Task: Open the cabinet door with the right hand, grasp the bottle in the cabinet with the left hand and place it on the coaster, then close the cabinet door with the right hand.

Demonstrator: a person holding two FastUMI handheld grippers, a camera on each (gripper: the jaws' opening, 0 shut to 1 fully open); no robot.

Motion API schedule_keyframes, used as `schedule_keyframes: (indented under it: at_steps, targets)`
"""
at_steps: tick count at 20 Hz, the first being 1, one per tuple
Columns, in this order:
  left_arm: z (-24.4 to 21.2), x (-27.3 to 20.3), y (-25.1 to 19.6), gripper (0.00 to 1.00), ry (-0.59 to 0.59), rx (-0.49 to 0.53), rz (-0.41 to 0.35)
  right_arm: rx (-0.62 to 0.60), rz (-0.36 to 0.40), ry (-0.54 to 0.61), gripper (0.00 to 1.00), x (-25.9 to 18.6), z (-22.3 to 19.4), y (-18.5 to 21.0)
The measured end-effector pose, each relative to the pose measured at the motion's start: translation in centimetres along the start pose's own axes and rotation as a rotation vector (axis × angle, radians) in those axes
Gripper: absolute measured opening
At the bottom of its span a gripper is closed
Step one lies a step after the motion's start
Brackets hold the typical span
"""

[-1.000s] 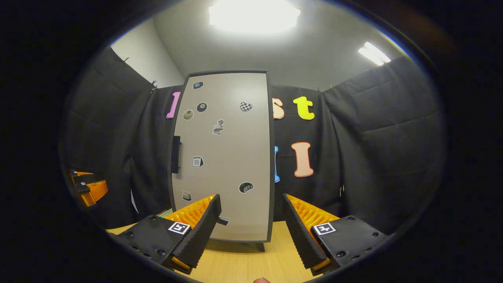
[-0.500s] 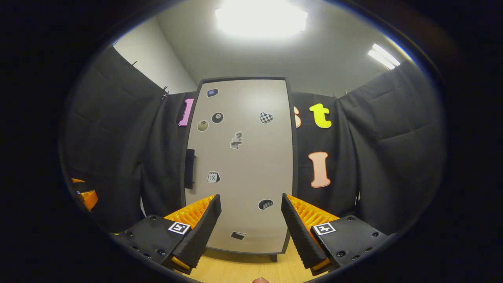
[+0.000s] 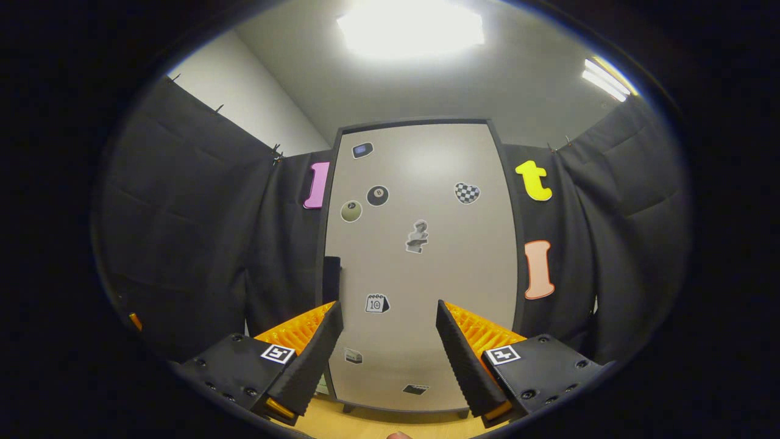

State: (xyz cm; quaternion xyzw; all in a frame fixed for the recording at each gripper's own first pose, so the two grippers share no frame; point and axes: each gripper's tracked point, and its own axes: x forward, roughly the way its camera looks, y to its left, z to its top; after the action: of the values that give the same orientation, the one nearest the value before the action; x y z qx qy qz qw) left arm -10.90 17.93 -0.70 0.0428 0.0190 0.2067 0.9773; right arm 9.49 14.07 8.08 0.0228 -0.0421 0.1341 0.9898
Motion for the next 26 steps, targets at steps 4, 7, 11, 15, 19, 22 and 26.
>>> schedule_keyframes:
  at_steps: [4,7,11,15,19,22,26]
  targets:
    - [-0.4,-0.8,3.1,0.77,0.009,0.015,0.067,0.012,0.033,0.013,0.97,2.7,0.1,2.2]
    - [-0.9,-1.6,5.3,0.77,0.015,0.026,0.119,0.011,0.052,0.025,0.98,4.6,0.1,3.9]
    - [-1.7,-2.1,7.7,0.77,0.03,0.03,0.173,0.002,0.059,0.048,0.97,7.1,-0.2,5.5]
    - [-2.3,-3.0,10.2,0.77,0.039,0.037,0.218,0.004,0.066,0.078,0.98,9.8,-0.9,7.0]
    - [-2.3,-3.2,11.6,0.77,0.046,0.039,0.241,0.008,0.062,0.107,0.97,12.4,-1.8,8.3]
    - [-3.1,-3.2,12.1,0.77,0.056,0.045,0.255,0.011,0.062,0.132,0.97,14.4,-3.1,9.1]
    - [-3.5,-3.3,12.6,0.77,0.063,0.05,0.271,-0.032,0.03,0.164,0.98,16.3,-4.6,9.4]
